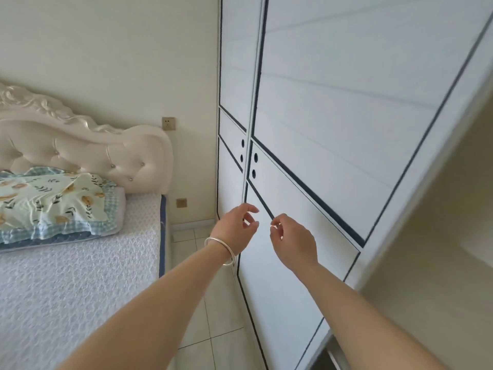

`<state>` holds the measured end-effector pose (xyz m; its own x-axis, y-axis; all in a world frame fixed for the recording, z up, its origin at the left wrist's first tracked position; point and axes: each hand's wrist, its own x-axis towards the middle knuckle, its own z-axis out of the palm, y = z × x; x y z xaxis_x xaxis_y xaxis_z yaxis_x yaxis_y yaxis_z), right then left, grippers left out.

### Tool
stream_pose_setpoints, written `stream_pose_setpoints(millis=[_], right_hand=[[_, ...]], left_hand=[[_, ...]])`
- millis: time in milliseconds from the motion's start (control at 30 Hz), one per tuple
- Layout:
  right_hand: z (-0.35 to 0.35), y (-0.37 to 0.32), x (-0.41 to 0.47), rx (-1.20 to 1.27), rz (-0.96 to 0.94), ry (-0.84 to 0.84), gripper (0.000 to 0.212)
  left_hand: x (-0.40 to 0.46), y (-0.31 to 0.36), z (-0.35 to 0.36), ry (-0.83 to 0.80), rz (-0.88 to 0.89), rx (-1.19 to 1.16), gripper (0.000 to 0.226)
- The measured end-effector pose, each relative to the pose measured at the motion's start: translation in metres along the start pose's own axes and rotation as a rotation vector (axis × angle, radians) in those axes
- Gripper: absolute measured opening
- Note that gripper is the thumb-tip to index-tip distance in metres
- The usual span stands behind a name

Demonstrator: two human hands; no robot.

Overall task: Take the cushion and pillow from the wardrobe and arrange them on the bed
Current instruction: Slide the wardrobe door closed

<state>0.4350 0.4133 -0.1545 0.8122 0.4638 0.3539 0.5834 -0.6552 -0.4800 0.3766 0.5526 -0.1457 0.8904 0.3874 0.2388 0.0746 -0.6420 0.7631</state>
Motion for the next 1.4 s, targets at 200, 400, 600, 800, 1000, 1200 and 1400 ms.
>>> stream_pose_setpoints(millis=[200, 400, 600, 800, 1000, 1200, 1400], right_hand=[[-0.058, 0.017, -0.075, -0.065, -0.047, -0.017, 0.022], [-0.109, 0.02, -0.11, -0.073, -0.066, 0.123, 0.02], [-0.148, 0.026, -0.115, -0.038, 0.17, 0.38, 0.016], [-0.166, 0.026, -0.088, 0.137, 0.422, 0.329, 0.06], [-0.163, 0.023, -0.067, 0.096, 0.478, 0.309, 0.038], [-0.164, 0.019, -0.048, 0.078, 0.528, 0.489, 0.041], [-0.179, 0.018, -0.021, 0.095, 0.524, 0.437, 0.046]], left_hand=[[-0.056, 0.05, 0.028, -0.043, 0.002, -0.049, 0.02], [-0.082, 0.096, 0.043, -0.049, 0.028, -0.082, 0.021], [-0.082, 0.138, 0.058, -0.093, 0.124, -0.095, 0.023], [-0.067, 0.158, 0.071, -0.14, 0.226, -0.018, 0.022], [-0.044, 0.159, 0.076, -0.145, 0.357, 0.242, 0.022], [-0.03, 0.162, 0.082, -0.166, 0.412, 0.313, 0.021], [-0.022, 0.176, 0.084, -0.167, 0.418, 0.361, 0.025]])
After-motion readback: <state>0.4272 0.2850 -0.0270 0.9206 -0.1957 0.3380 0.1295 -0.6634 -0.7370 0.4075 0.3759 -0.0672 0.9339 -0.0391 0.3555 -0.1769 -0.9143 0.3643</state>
